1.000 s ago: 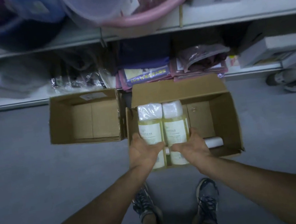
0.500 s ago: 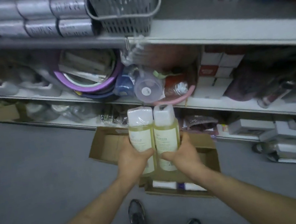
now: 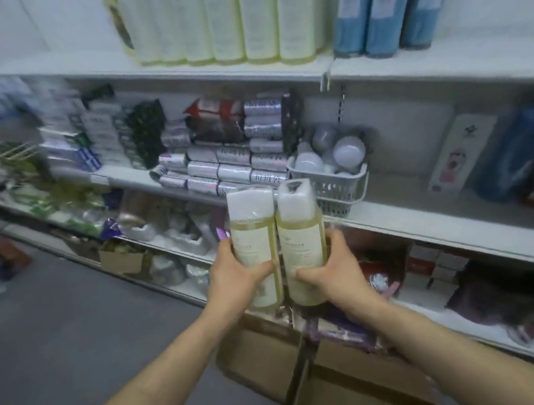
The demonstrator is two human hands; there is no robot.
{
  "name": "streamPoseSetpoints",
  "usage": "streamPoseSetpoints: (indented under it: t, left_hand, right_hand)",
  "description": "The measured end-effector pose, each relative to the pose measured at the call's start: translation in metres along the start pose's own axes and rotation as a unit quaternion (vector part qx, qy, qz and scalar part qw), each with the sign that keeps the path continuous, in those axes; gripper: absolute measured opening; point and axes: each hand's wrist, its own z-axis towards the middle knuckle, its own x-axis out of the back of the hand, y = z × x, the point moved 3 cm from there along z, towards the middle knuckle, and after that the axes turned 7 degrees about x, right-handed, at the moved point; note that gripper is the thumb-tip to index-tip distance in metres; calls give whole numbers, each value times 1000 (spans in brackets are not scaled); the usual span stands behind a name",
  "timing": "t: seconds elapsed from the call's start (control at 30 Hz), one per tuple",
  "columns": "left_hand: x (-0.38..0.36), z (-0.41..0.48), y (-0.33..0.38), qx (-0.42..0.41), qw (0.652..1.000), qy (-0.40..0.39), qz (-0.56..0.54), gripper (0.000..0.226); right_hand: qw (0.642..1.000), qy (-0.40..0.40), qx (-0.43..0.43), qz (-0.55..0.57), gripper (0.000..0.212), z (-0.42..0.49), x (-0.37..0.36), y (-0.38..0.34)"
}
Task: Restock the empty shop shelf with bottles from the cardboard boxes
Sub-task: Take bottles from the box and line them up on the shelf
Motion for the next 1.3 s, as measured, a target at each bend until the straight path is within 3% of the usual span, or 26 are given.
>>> streamPoseSetpoints:
  t: [0.13, 0.33, 0.57, 0.97, 1.3]
  left_hand:
    - [68, 23, 38, -18, 999, -6, -35, 79]
    - [174, 72, 82, -75, 997, -27, -25, 66]
    - [246, 123, 137, -122, 990, -55, -54, 84]
    - [229, 222, 193, -171, 979, -91, -65, 70]
    - [204, 282, 216, -171, 974, -127, -82, 74]
  right_hand:
    - [999, 3, 43, 5, 81, 28, -32, -77]
    - [995, 34, 93, 11, 77, 62, -92, -168]
    - [990, 85, 113, 24, 76, 104, -136, -239]
    - [983, 134, 123, 21, 78, 181, -112, -254]
    - [982, 148, 121, 4, 79, 227, -93, -255]
